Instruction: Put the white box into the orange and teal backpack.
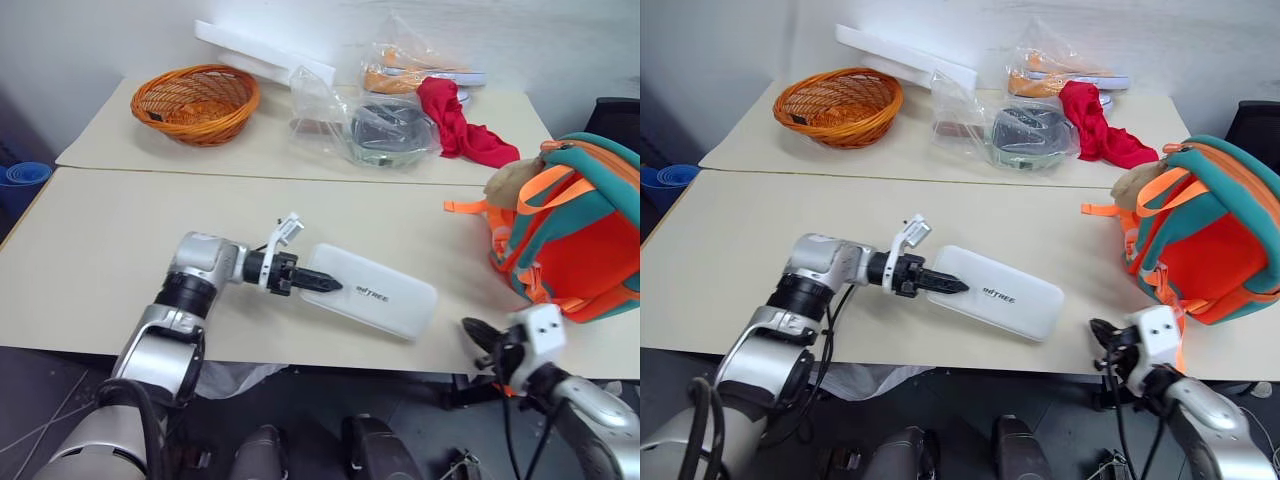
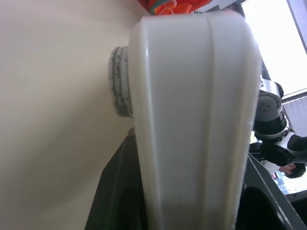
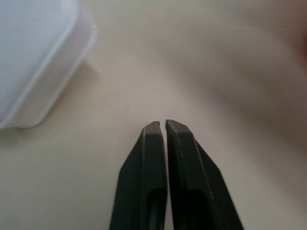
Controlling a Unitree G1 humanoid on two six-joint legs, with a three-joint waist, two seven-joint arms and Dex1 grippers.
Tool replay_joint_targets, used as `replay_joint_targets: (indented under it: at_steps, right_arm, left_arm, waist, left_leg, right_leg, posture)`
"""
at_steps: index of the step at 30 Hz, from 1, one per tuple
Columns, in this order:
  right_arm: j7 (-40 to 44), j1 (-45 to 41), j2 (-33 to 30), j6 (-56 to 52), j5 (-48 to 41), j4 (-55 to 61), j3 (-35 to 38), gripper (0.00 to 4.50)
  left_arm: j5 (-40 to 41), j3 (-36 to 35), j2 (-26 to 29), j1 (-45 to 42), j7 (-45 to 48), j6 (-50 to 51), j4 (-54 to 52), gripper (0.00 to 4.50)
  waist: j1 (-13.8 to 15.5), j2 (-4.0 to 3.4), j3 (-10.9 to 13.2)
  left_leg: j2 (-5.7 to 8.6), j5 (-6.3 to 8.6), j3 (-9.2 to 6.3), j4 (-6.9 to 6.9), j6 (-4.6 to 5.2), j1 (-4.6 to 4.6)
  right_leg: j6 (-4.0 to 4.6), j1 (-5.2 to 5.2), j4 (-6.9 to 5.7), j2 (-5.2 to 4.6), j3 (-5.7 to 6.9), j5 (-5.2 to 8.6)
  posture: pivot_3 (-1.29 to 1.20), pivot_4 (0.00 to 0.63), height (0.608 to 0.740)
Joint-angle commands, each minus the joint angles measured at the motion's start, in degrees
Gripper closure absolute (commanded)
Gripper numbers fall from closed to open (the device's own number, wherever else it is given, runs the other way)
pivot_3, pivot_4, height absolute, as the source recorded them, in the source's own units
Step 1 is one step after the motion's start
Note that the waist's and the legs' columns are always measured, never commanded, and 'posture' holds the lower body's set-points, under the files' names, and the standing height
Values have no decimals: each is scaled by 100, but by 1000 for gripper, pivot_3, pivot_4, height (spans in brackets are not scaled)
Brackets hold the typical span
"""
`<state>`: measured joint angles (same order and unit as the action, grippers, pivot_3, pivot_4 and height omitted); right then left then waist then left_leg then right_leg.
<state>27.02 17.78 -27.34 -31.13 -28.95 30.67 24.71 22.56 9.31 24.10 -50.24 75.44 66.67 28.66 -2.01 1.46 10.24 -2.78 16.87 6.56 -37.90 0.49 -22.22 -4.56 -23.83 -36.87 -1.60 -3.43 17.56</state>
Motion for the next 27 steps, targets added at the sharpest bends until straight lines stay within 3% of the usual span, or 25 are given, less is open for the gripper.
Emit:
replay_joint_targets:
  at_steps: [1,5,10,17,20,27]
  right_arm:
    - [-467,-256,24,-254,-655,488,805,2938]
    - [-767,-881,-130,-437,-717,236,831,1645]
    - [-1107,-2039,-303,-227,70,-821,174,26]
    - [-1163,-3600,-209,483,727,-2767,-379,0]
    - [-1020,-3861,-187,812,790,-3187,-410,605]
    - [-406,-4096,-34,649,210,-2857,-549,3021]
  left_arm:
    - [544,-514,311,137,-5,277,-687,3193]
    - [882,-993,452,239,-228,389,-928,3193]
    - [1173,-1221,477,309,-375,419,-1222,3193]
    - [1125,-1272,495,317,-882,186,-1377,3193]
    - [1215,-1465,519,272,-1052,68,-1370,3193]
    - [1339,-2030,785,330,-1255,-382,-1286,3193]
  waist:
    - [-1,1,0]
    - [20,1,1]
    - [12,1,1]
    - [7,-2,3]
    - [0,-3,3]
    - [-53,-6,6]
  left_leg:
    - [-1,-2,-2,0,-3,2]
    - [1,-5,-6,0,-5,5]
    - [5,-4,-3,-1,-3,5]
    - [6,-13,5,-3,-14,-9]
    - [5,-20,8,-3,-26,-9]
    - [0,-23,15,-2,-33,-10]
  right_leg:
    - [1,0,-2,0,2,0]
    - [7,0,-9,-4,5,4]
    - [10,-1,-4,-3,4,5]
    - [9,-18,-12,2,-2,5]
    - [8,-19,-13,4,-3,4]
    - [7,-23,-15,5,-2,4]
  posture:
    - [0,150,740]
    - [0,150,740]
    - [0,150,740]
    - [0,150,740]
    - [0,150,740]
    - [0,150,740]
